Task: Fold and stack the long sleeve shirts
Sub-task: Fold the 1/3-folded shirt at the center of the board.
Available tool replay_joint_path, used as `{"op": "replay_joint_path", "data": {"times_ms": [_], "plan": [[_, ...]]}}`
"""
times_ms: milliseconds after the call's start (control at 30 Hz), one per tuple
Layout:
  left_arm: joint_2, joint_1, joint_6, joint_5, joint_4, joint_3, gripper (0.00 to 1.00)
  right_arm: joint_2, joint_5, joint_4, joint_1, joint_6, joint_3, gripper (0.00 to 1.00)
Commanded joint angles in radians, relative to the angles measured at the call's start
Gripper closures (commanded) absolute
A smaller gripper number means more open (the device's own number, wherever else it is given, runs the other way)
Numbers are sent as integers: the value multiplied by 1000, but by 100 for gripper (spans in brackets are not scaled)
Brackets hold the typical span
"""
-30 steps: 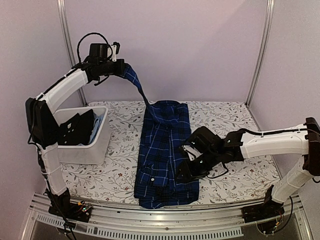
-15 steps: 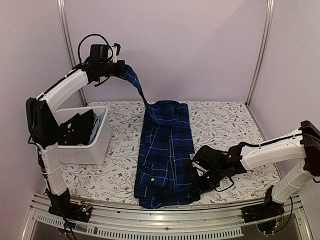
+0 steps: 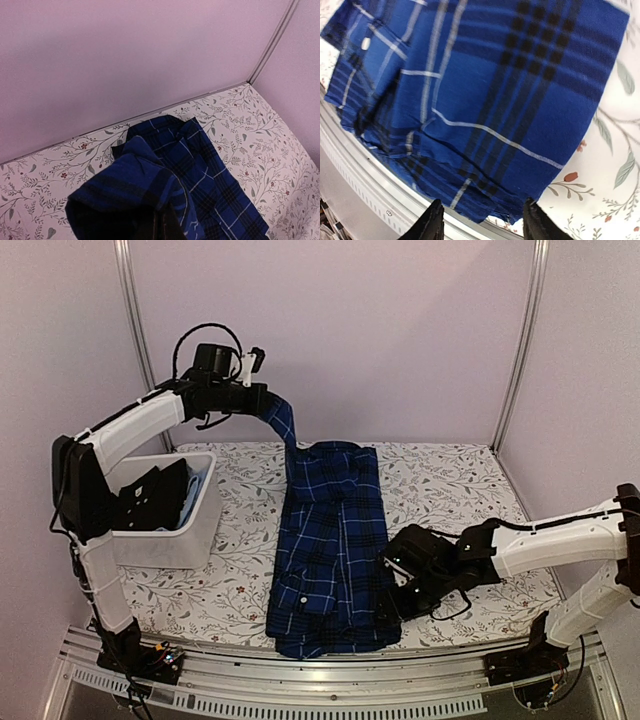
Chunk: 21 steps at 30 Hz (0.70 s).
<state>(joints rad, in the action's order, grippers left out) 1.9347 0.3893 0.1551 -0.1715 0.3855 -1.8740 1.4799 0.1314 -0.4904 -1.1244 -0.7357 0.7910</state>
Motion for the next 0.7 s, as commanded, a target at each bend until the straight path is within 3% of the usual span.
{"op": "replay_joint_path", "data": {"times_ms": [0,233,433,667], "plan": [[-79,93,-67,-79,16,73,100,-71,-120,-25,47,24,92,43],[-110,229,-89,-113,68,181,100,-105,-213,42,249,117,188,34],[-132,336,-80,-112,101,319,100,-109,-95,205,458,163,152,31],[-81,465,-88,-114,219,337,100,-41,-16,276,548,190,156,31]]}}
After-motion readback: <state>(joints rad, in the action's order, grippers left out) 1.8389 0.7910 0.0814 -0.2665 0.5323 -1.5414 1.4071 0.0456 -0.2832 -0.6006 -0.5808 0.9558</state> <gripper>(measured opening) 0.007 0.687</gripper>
